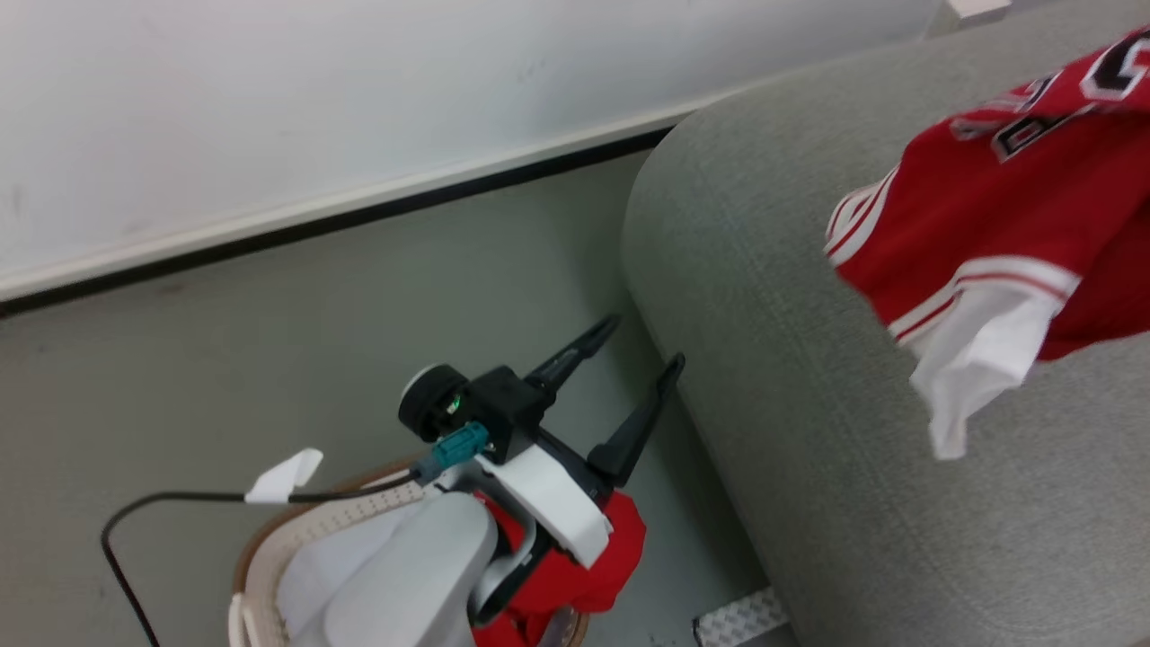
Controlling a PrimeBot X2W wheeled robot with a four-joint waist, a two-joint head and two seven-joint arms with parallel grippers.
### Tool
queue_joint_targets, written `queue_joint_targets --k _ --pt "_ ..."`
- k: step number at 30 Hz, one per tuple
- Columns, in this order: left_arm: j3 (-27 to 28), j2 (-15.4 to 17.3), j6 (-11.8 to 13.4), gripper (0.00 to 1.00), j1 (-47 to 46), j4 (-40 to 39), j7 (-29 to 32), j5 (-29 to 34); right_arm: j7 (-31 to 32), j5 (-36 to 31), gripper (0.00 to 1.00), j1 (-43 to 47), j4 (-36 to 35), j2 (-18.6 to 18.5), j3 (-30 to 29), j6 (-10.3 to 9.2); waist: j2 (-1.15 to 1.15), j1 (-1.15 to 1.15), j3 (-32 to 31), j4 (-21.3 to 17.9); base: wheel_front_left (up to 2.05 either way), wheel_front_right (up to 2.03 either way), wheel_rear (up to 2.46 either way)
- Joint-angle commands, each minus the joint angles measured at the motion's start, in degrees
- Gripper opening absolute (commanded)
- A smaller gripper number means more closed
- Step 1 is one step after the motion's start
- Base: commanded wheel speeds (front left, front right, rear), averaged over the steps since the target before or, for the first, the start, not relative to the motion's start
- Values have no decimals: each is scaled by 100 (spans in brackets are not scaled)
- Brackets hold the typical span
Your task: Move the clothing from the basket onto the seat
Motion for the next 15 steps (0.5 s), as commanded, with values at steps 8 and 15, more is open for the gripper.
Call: queue_joint_targets --k 8,15 --pt "83 218 3 100 -708 -11 -4 155 7 557 0 -1812 1499 -1142 -256 -10 0 -1 1693 885 0 0 0" --pt "149 174 75 100 -985 -10 -8 206 23 383 0 -2532 2769 -1664 32 -11 0 -1 2322 1217 0 0 0"
